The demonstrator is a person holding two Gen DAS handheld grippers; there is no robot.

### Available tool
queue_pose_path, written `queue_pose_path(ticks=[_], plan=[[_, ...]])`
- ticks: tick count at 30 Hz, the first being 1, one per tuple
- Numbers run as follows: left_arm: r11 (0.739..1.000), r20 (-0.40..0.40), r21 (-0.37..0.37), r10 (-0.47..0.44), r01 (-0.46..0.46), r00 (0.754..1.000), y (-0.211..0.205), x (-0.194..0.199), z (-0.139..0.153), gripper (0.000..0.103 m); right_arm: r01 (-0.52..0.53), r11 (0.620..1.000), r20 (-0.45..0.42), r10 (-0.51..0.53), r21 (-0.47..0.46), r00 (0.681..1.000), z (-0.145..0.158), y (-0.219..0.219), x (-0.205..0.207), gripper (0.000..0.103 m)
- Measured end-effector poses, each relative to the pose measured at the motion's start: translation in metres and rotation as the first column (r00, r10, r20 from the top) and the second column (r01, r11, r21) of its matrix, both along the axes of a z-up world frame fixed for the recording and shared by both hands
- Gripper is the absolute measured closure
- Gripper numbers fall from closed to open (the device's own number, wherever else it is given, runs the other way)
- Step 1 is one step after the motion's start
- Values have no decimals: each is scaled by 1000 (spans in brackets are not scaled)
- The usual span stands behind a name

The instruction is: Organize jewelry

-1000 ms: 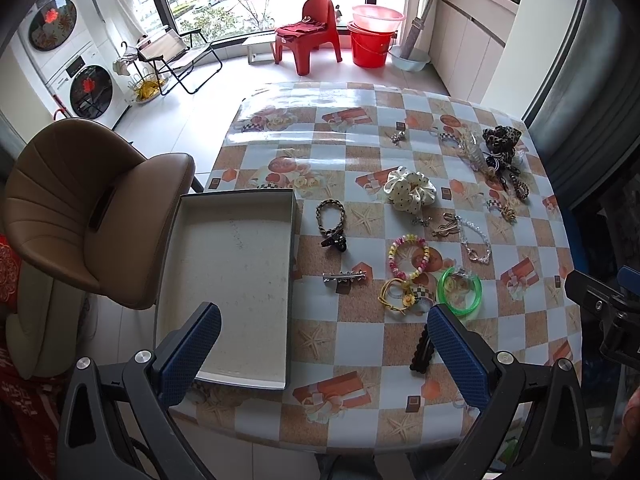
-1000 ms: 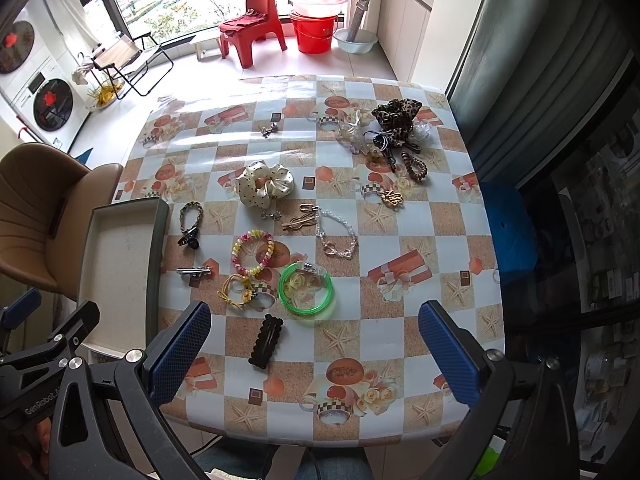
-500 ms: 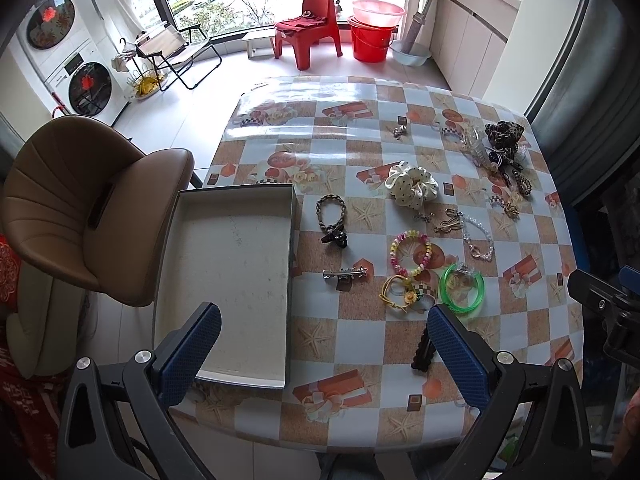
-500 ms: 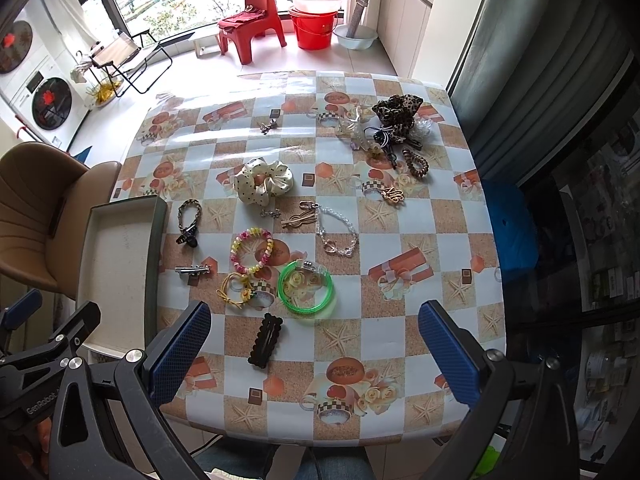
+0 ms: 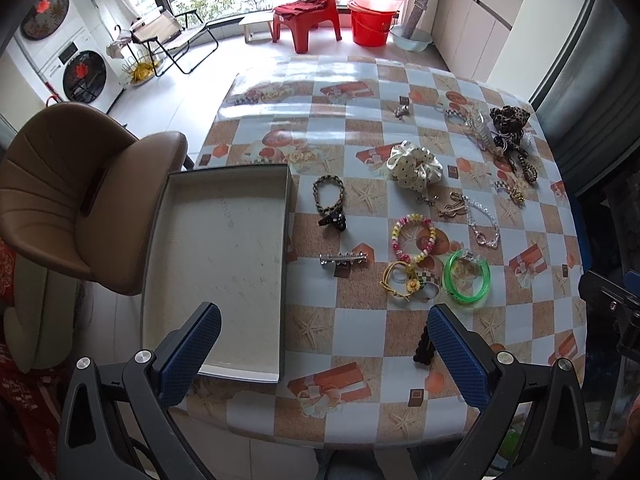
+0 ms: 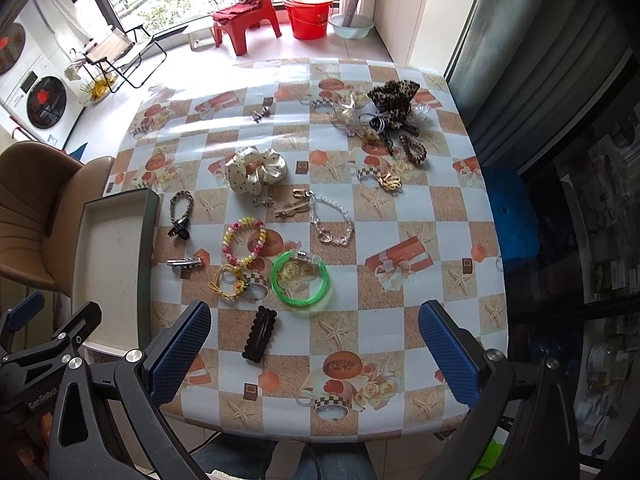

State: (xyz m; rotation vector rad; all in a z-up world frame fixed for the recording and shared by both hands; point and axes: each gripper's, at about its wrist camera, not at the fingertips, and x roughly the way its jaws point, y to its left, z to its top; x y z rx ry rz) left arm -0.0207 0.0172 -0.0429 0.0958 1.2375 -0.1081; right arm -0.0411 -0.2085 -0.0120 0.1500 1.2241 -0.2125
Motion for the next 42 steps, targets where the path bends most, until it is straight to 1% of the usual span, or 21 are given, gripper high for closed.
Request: queue_pose_path(ticks=[2, 8, 13, 16, 18, 20, 22, 23, 27, 28, 29, 33, 35, 36, 38, 39, 40, 41, 42], plan=[[1000, -33, -15, 3, -3, 999, -5, 16, -5, 0, 12, 1000, -24, -12, 8, 1000, -3, -9, 6, 0], [999, -100, -46, 1, -6, 995, -9, 28, -40, 0, 47, 998, -101, -44, 31, 994, -32, -22, 5, 0], [992, -157, -123, 17, -37, 987, -15, 39, -74, 0, 72, 995, -166, -60, 64, 984, -68, -35, 10, 0], [986, -179, -155, 33, -61, 983, -19, 48, -92, 0, 86, 993, -204, -67, 83, 977, -91, -41, 13, 0], [984, -193, -159, 50, -81, 980, -21, 54, -102, 0, 88, 992, -220, -67, 87, 973, -105, -43, 15, 0], [983, -182, -158, 64, -93, 981, -24, 62, -107, 0, 90, 992, -228, -68, 90, 971, -118, -45, 19, 0], [986, -161, -148, 59, -83, 985, -28, 72, -110, 0, 99, 990, -235, -75, 96, 969, -128, -47, 23, 0], [987, -154, -143, 50, -73, 987, -30, 77, -111, 5, 102, 990, -235, -77, 96, 969, -133, -48, 25, 0], [991, -135, -137, -9, -10, 991, -48, 99, -120, 5, 115, 990, -235, -92, 85, 968, -150, -53, 38, 0], [991, -132, -135, -32, 14, 991, -55, 104, -124, 8, 119, 989, -234, -97, 83, 967, -154, -55, 41, 0], [990, -132, -134, -56, 38, 990, -61, 109, -129, 14, 123, 989, -235, -101, 81, 967, -158, -56, 44, 0], [986, -146, -109, -137, 122, 980, -86, 123, -150, 18, 129, 989, -235, -108, 75, 966, -175, -58, 54, 0], [982, -154, -97, -177, 164, 972, -97, 127, -161, 30, 131, 988, -239, -109, 79, 965, -184, -57, 58, 3], [981, -164, -88, -188, 175, 968, -101, 130, -167, 31, 132, 988, -241, -110, 79, 964, -188, -57, 60, 8], [980, -174, -85, -195, 182, 965, -106, 134, -174, 31, 134, 988, -247, -110, 81, 963, -195, -55, 63, 12], [979, -176, -79, -199, 188, 964, -108, 135, -177, 31, 133, 988, -250, -109, 81, 962, -199, -54, 64, 16], [979, -168, -70, -203, 193, 965, -110, 136, -177, 31, 132, 988, -252, -108, 80, 962, -202, -53, 64, 22], [976, -161, -63, -214, 207, 963, -113, 137, -178, 31, 129, 989, -256, -105, 78, 961, -206, -52, 64, 25], [975, -157, -56, -222, 216, 962, -116, 137, -178, 31, 138, 988, -243, -117, 71, 963, -208, -50, 64, 29]])
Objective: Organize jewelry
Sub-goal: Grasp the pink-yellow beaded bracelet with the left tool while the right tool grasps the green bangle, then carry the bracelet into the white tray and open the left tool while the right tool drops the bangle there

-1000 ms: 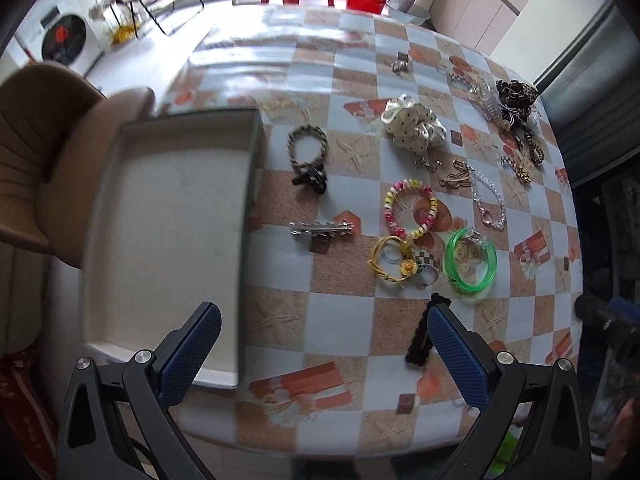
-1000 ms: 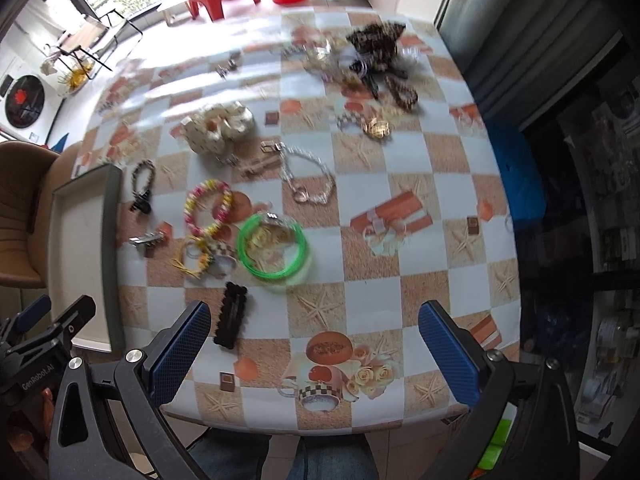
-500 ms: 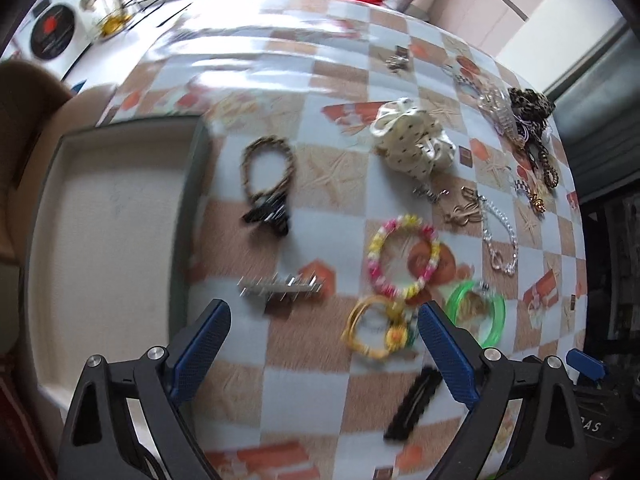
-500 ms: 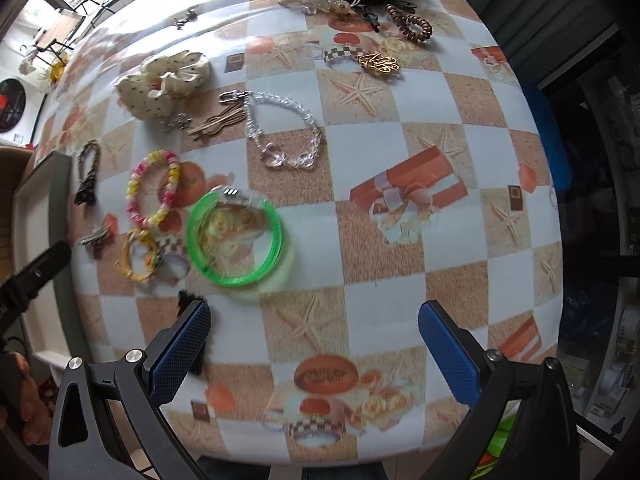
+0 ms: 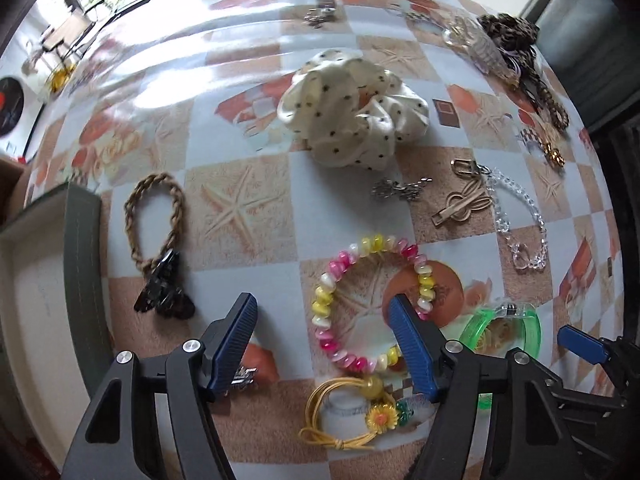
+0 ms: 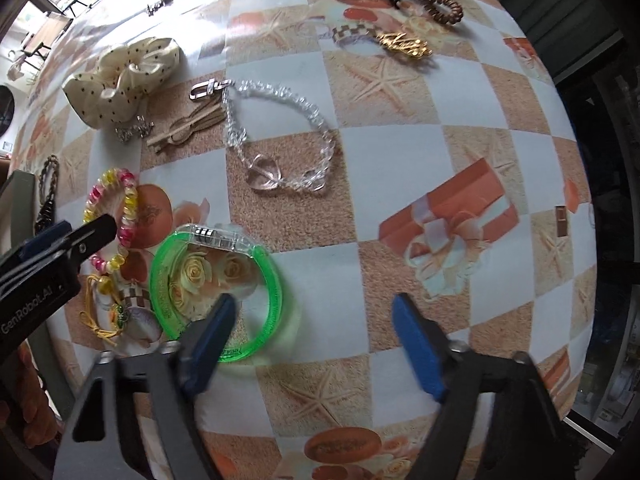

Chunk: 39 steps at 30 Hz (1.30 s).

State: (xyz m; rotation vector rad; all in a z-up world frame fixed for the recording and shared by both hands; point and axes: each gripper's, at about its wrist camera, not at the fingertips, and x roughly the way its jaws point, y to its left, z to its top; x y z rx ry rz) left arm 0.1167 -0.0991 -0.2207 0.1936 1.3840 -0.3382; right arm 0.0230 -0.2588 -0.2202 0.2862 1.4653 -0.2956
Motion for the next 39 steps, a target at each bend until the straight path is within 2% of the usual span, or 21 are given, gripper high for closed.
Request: queue_pose_path(ticks=[3, 4, 5, 6, 7, 8, 10, 12, 18, 26, 29, 31, 39], plan=[[999, 30, 31, -25, 24, 999, -7, 0, 1, 43, -7, 1000, 26, 8, -26, 1000, 0, 6, -1, 33], [999, 35, 29, -32, 31, 999, -9, 0, 1, 51, -14, 1000, 30, 15, -27, 999, 0, 9, -1, 38], [999, 41, 29, -38, 37, 998, -12, 1, 3, 64, -27, 999, 36, 28, -27, 999, 1, 11, -1, 41], [999, 43, 28, -45, 44, 998, -14, 1, 3, 70, -39, 999, 40, 40, -30, 998, 3, 18, -2, 50], [998, 40, 26, -51, 50, 998, -16, 1, 4, 79, -54, 998, 43, 56, -34, 997, 4, 22, -1, 63], [998, 38, 25, -53, 52, 998, -17, 2, 4, 91, -63, 997, 46, 65, -33, 997, 4, 25, 0, 69], [999, 32, 7, -49, 49, 998, -20, 2, 4, 91, -63, 998, 46, 64, -26, 997, 5, 27, 0, 89], [999, 19, -27, -36, 37, 999, -15, -5, 6, 91, -53, 999, 48, 53, -12, 997, 6, 33, 5, 96], [995, 18, -104, -2, 4, 1000, 0, -10, 27, 91, -5, 998, 85, 0, 65, 996, 20, 12, -2, 96], [981, 66, -188, 65, -52, 996, 29, -20, 72, 91, 9, 995, 131, -22, 101, 991, 60, -13, -7, 96], [972, 81, -219, 106, -86, 991, 52, -24, 90, 91, -9, 994, 153, -8, 107, 988, 73, -6, -6, 96], [965, 99, -237, 136, -109, 986, 69, -25, 103, 91, -28, 994, 169, 9, 110, 986, 84, 7, -25, 96], [939, 150, -257, 272, -228, 950, 151, -29, 131, 91, -190, 975, 240, 158, 116, 958, 119, 82, 7, 96]])
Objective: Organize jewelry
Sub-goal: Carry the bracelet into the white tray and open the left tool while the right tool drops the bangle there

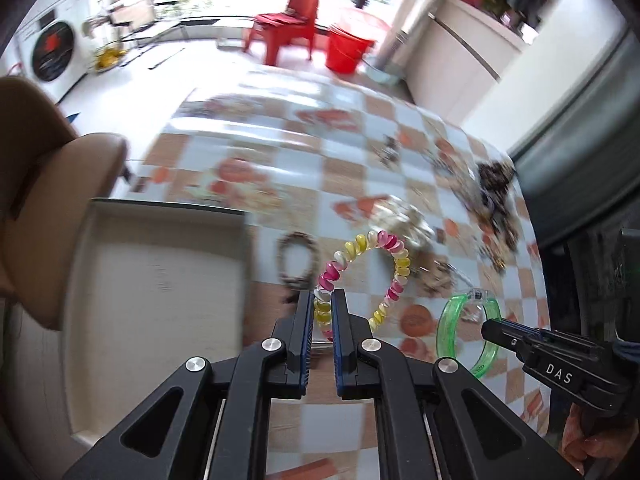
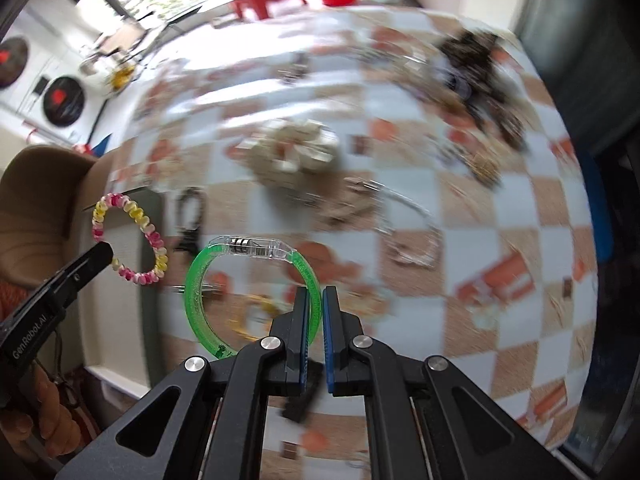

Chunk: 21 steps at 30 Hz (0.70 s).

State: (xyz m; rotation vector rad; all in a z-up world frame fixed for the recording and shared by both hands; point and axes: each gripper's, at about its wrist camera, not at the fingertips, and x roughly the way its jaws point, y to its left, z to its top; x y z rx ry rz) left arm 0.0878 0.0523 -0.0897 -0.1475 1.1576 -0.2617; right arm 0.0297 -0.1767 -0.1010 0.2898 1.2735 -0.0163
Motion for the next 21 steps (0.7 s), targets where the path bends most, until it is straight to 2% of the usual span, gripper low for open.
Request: queue_pose_path(ticks=[6, 11, 16, 21], plan=[[990, 5, 31, 137, -137, 991, 76, 4, -7, 91, -156, 987, 33, 155, 24, 987, 6, 83, 44, 96], [968, -34, 49, 246, -244, 969, 130, 15, -38, 91, -246, 968, 29, 244, 43, 969, -9, 149, 83, 96], [954, -76, 87, 295, -288, 953, 157, 28, -75, 91, -301, 953, 8, 301, 23, 954, -33, 198, 112, 96], [949, -114, 128, 302, -287, 947, 165, 36, -104, 91, -314, 949, -41, 314, 2, 949, -62, 221, 132, 96]])
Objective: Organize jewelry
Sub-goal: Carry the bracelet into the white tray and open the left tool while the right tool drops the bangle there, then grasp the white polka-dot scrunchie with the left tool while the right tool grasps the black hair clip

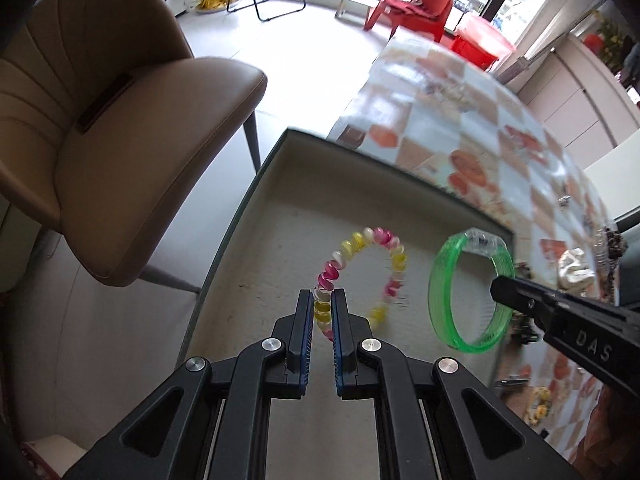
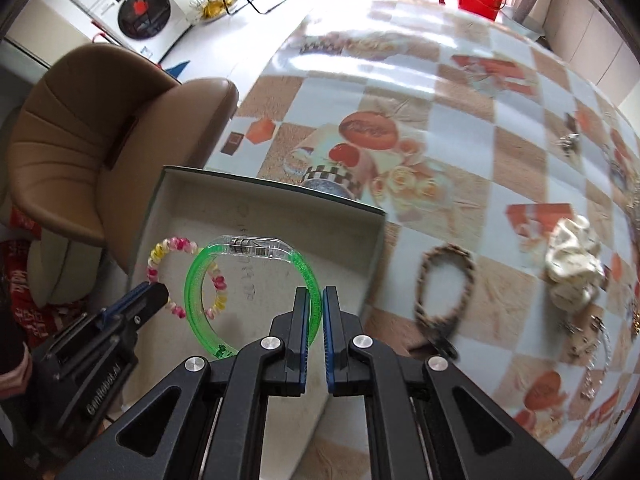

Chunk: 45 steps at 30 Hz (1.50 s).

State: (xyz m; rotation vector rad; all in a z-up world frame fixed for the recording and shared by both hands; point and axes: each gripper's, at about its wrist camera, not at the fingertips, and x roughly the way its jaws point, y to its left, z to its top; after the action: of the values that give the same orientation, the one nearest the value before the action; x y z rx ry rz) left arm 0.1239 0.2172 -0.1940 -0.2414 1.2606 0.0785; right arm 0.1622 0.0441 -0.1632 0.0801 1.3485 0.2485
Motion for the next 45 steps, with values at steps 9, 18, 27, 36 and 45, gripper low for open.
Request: queue_pose_path(ticks=[9, 18, 27, 36, 45], plan=[[998, -49, 63, 3, 0, 999, -4, 5, -23, 91, -4, 997, -41, 0, -77, 999, -36, 8, 19, 96], [991, -63, 134, -4, 13, 998, -13, 7, -24, 91, -26, 996, -32, 23, -84, 999, -37, 15, 20, 95], [988, -68, 154, -15, 25, 998, -19, 2, -19, 91, 2, 1000, 35, -2, 17, 999, -4, 0, 17, 58], [981, -12, 193, -17, 19, 1000, -28, -3, 0, 0, 68, 996, 64, -72, 63, 995, 29, -40, -20, 54], [970, 9, 232, -82, 78, 997, -48, -19, 21, 0, 175, 983, 19, -176, 52, 984, 32, -100, -69, 39]])
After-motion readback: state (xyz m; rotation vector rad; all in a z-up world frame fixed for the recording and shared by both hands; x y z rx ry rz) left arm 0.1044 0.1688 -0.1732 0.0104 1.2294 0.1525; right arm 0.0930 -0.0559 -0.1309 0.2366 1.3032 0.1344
